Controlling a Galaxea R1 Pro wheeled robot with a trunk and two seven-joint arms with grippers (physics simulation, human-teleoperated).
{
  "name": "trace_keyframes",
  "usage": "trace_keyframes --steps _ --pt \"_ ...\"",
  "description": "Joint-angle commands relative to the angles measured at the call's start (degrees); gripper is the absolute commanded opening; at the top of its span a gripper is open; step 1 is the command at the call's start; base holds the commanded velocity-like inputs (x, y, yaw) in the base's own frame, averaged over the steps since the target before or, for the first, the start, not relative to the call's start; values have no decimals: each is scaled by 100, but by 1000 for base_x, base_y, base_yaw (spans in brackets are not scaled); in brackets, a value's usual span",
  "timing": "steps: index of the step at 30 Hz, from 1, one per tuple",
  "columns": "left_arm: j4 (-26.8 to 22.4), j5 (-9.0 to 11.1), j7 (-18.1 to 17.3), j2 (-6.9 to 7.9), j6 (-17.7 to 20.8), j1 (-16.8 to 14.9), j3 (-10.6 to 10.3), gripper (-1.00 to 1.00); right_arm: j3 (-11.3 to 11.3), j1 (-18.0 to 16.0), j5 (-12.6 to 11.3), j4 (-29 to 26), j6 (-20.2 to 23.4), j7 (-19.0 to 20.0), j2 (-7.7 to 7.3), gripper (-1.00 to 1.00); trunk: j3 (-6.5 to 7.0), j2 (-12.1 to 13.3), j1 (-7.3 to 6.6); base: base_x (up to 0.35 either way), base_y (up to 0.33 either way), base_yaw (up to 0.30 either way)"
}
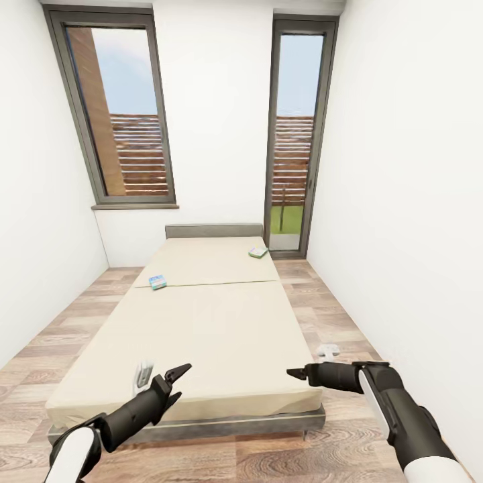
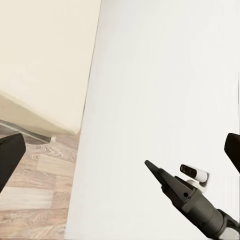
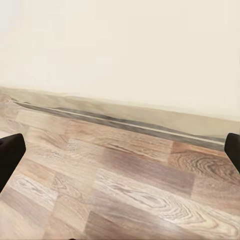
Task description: Put all the toys in the child's room - the three board games (two on the bed and one on the table), the two jigsaw puzzles on the table, and the tennis ball on the table - inside the toy box on the table in the child's room.
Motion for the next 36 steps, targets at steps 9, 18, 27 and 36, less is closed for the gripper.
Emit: trace_keyframes --steps 9,18,27,36 --pt "-9 767 432 -39 84 -5 9 100 -25 -4 10 -12 68 80 -43 100 -6 -4 0 0 0 0" --pt "6 1039 602 -50 90 -5 -46 100 -30 -4 13 -20 75 80 -61 100 -6 -4 0 0 0 0" --pt "84 1110 1995 -79 80 -11 -117 100 -21 -4 23 -10 93 -84 -59 100 -6 -4 0 0 0 0" --pt "194 1121 3805 -243 67 -208 -378 100 1 -4 46 92 204 -923 -28 100 -6 -4 0 0 0 0"
